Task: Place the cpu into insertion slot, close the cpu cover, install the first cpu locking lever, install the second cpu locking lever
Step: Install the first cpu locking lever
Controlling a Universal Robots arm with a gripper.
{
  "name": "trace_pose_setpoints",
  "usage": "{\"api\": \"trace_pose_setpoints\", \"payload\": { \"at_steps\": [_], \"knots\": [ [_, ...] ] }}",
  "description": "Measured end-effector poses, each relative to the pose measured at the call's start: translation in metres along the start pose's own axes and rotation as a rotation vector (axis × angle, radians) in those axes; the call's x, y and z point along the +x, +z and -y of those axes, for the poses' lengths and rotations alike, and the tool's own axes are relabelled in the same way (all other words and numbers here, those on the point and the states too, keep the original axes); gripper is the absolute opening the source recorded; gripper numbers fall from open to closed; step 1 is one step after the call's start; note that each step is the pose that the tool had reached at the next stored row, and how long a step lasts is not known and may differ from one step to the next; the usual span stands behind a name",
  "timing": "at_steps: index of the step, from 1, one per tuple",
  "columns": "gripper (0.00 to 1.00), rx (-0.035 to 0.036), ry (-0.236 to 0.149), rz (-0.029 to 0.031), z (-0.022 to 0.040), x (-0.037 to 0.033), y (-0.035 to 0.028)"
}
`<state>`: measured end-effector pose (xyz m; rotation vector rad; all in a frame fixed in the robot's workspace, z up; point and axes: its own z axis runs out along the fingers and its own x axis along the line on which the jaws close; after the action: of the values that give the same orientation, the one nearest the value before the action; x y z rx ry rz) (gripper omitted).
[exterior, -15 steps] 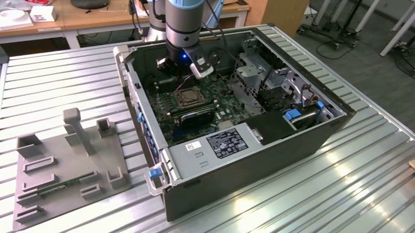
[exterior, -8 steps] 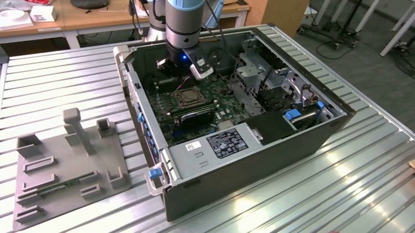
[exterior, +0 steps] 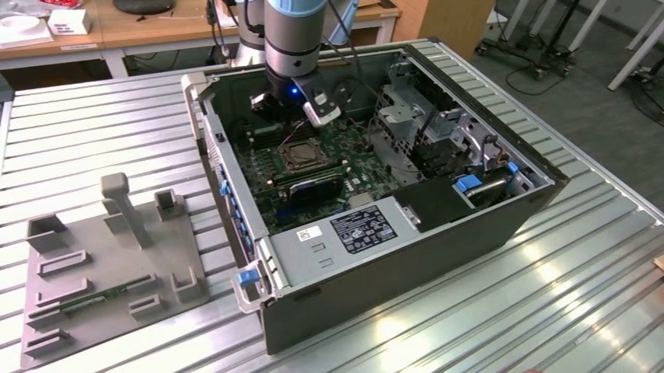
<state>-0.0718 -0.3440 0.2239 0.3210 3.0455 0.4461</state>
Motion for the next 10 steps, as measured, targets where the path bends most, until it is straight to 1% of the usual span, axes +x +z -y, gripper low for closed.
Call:
{"api": "trace_pose_setpoints", "payload": {
  "at_steps": [10],
  "knots": [
    [0.10, -0.0012, 0.000, -0.0002, -0.0017, -0.0042, 0.0041]
  ]
}}
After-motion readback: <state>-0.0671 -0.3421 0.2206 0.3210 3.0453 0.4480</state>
